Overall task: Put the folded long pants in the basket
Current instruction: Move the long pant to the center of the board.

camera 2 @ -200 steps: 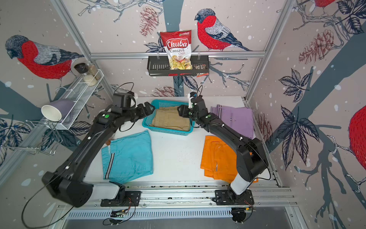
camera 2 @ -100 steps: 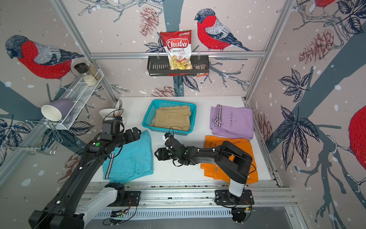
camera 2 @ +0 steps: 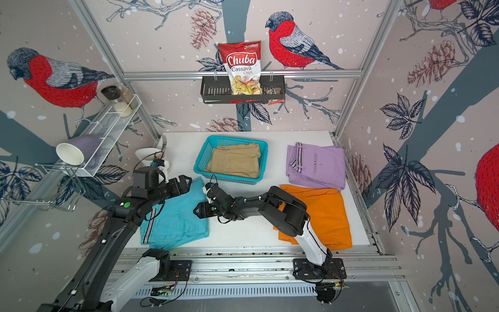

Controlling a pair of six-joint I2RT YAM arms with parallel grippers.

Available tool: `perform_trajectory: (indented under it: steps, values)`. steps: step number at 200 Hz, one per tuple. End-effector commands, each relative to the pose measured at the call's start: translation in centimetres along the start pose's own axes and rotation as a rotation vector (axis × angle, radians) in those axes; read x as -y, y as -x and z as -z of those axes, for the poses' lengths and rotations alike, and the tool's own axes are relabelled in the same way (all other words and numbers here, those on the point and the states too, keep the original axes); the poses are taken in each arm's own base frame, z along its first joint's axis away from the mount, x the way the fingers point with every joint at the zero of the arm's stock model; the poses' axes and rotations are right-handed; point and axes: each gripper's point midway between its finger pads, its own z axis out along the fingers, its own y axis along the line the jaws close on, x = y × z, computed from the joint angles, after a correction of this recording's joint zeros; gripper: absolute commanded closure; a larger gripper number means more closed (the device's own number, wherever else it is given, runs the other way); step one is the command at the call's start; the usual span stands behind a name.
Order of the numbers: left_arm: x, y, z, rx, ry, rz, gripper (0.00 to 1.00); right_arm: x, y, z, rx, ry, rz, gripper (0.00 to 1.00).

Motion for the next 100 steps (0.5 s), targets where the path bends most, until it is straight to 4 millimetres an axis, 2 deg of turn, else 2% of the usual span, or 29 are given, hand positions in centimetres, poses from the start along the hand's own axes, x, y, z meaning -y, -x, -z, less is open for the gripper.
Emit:
perform_trajectory:
  steps: [1,4,11,13,14,27,49,66,81,100]
  values:
    - [-0.2,0.5,0.1,0.025,0.013,-0.005,0.04,2.8,-3.3,-0.9,-0.121,-0.101,-0.018,0.56]
    - [-0.3,0.5,0.1,0.025,0.016,-0.004,0.04,2.9,-3.3,-0.9,-0.122,-0.104,-0.018,0.60]
    - [-0.3,0.5,0.2,0.029,0.015,-0.003,0.04,3.2,-3.4,-0.8,-0.120,-0.116,-0.024,0.77]
    - [-0.3,0.6,0.1,0.029,0.016,-0.002,0.04,3.3,-3.3,-0.7,-0.116,-0.120,-0.028,0.79]
    - [-0.3,0.6,0.2,0.029,0.015,-0.002,0.04,3.3,-3.3,-0.6,-0.116,-0.121,-0.030,0.83]
    - [-0.2,0.6,0.3,0.036,0.011,-0.004,0.04,4.1,-3.1,0.1,-0.093,-0.140,-0.053,1.00]
    - [-0.2,0.6,0.4,0.039,0.009,-0.005,0.04,5.5,-2.8,2.5,-0.046,-0.154,-0.127,1.00]
    - [-0.2,0.6,0.3,0.036,0.007,-0.004,0.04,6.9,-2.9,5.3,-0.009,-0.154,-0.208,1.00]
    - [0.0,0.5,0.1,0.027,-0.004,0.001,0.04,8.2,-3.7,7.9,0.013,-0.159,-0.263,1.00]
    - [1.0,-0.2,-0.1,-0.015,-0.064,0.044,0.04,10.2,-5.7,10.7,0.003,-0.194,-0.308,1.00]
